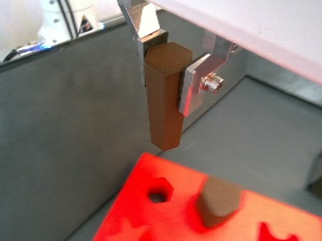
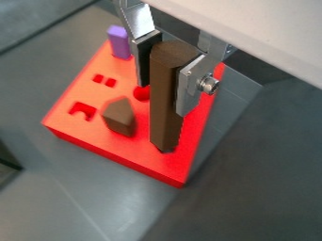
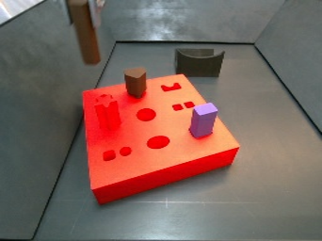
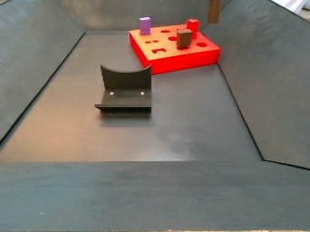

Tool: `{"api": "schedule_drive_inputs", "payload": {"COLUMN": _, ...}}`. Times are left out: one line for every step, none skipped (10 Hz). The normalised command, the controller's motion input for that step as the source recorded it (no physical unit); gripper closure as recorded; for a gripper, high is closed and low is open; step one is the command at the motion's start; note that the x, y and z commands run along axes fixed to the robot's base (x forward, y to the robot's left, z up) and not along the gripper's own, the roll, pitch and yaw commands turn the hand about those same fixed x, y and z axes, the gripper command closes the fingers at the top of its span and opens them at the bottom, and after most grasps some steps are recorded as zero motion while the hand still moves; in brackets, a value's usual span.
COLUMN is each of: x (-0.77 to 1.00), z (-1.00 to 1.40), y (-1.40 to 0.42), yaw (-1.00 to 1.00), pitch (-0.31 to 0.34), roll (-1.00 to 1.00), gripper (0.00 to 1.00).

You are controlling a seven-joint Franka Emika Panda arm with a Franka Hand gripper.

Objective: Pick up the hexagon object. Move up. Place the hexagon object on the fixture. Regrasp the hexagon object. Move to above the board. Insert the hexagon object.
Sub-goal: Insert the hexagon object.

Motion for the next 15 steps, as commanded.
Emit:
{"api": "schedule_drive_inputs", "payload": {"x": 0.15, "z": -0.44, "y": -0.17, "yaw": 0.31, "pitch": 0.0, "roll": -0.31, "gripper": 1.0}}
{"api": "schedule_drive_inputs", "payload": {"x": 0.21, "z": -0.43, "y": -0.01, "yaw": 0.0, "pitch": -0.064, "roll": -0.33, "gripper": 1.0}}
{"api": "schedule_drive_inputs", "payload": {"x": 0.0, "z": -0.19, "y": 0.0, "yaw": 0.0, "pitch": -0.06, "roll": -0.13, "gripper": 1.0}}
{"api": "schedule_drive_inputs", "payload": {"x": 0.0, "z": -0.04, "y": 0.0, "yaw": 0.0, "pitch": 0.0, "roll": 0.0, "gripper": 1.0}}
{"api": "schedule_drive_inputs", "payload": {"x": 0.0, "z": -0.59, "y": 0.0, "yaw": 0.02, "pitch": -0.043, "roll": -0.03, "gripper": 1.0}}
{"api": "schedule_drive_inputs", "payload": {"x": 0.09, "z": -0.83, "y": 0.0, "yaw": 0.05, "pitch": -0.056, "roll": -0.08, "gripper": 1.0}}
{"api": "schedule_drive_inputs", "payload": {"x": 0.03, "z": -0.35, "y": 0.01, "yaw": 0.0, "pitch": -0.031, "roll": -0.19, "gripper": 1.0}}
{"api": "schedule_drive_inputs", "payload": {"x": 0.0, "z": 0.0, "y": 0.0, "yaw": 0.0, "pitch": 0.0, "roll": -0.02, "gripper": 1.0}}
{"api": "schedule_drive_inputs", "payload": {"x": 0.0, "z": -0.33, "y": 0.0, "yaw": 0.0, "pitch": -0.139, "roll": -0.15, "gripper": 1.0}}
{"api": "schedule_drive_inputs", "payload": {"x": 0.0, "z": -0.53, "y": -0.01, "yaw": -0.06, "pitch": -0.164, "roll": -0.16, "gripper": 1.0}}
{"api": "schedule_drive_inputs", "payload": {"x": 0.0, "z": -0.46, "y": 0.0, "yaw": -0.13, "pitch": -0.181, "roll": -0.24, "gripper": 1.0}}
{"api": "schedule_drive_inputs", "payload": {"x": 0.03, "z": -0.06, "y": 0.0, "yaw": -0.07, "pitch": -0.037, "roll": -0.12, "gripper": 1.0}}
{"api": "schedule_drive_inputs", "payload": {"x": 0.0, "z": -0.1, "y": -0.01, "yaw": 0.0, "pitch": -0.003, "roll": 0.0, "gripper": 1.0}}
{"api": "schedule_drive_inputs", "payload": {"x": 0.02, "z": -0.19, "y": -0.03, "yaw": -0.2, "pitch": -0.066, "roll": -0.11, "gripper": 1.0}}
{"api": "schedule_drive_inputs", "payload": {"x": 0.33, "z": -0.19, "y": -0.07, "yaw": -0.63, "pitch": -0.08, "roll": -0.15, "gripper": 1.0}}
